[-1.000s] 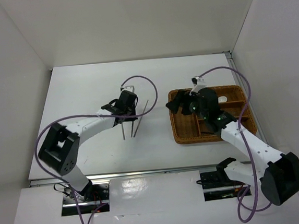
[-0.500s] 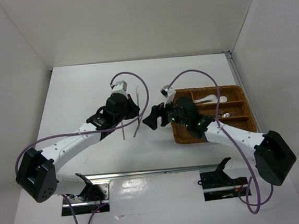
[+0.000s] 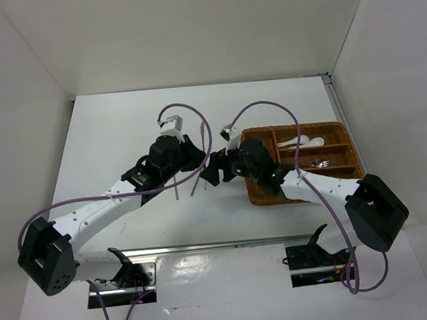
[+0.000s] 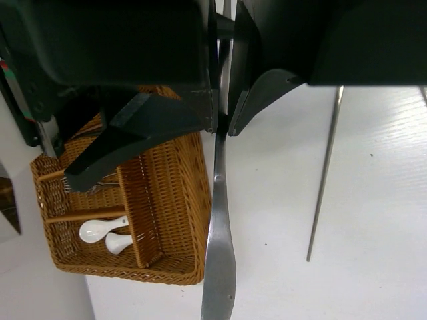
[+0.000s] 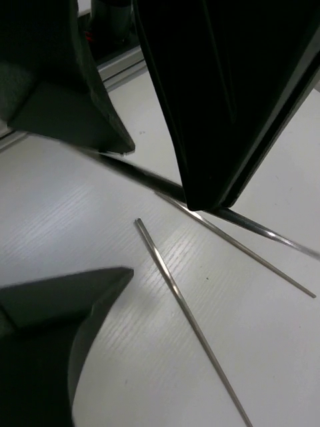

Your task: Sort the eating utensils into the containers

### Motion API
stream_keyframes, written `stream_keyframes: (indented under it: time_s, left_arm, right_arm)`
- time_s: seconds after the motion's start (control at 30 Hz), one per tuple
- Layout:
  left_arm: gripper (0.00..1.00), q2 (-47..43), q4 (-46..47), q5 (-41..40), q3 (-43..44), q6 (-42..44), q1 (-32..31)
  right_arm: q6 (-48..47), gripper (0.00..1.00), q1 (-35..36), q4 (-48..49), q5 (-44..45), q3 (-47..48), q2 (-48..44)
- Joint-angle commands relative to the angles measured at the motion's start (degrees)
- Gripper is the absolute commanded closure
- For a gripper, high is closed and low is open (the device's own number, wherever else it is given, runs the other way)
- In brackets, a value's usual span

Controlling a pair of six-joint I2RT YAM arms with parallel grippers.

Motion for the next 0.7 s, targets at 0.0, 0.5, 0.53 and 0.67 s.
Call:
stream_keyframes:
  time_s: [0.0, 0.5, 0.53, 0.67]
  left_arm:
    - [0.82, -2.08, 4.41, 2.14, -1.23, -2.16, -0.42]
    - [0.34, -1.73, -0.76, -2.95, -0.7, 3.02, -1.47]
    - [0.28, -2.77, -2.51, -4.35, -0.1, 3.64, -1.47]
    - [0.21, -5.94, -5.16, -11.13, -0.08, 5.49, -0.69]
  right_arm:
    - [0.19, 0.29, 0.57, 5.07, 1.12, 2.64, 0.8]
    - [20.1, 1.0, 0.57, -16.97, 35.96, 8.71, 2.73]
    - [22.14, 1.0, -0.04, -19.43, 38.1, 9.49, 1.51]
    - [32.16, 1.0, -7.22, -31.89, 42.43, 8.8, -3.59]
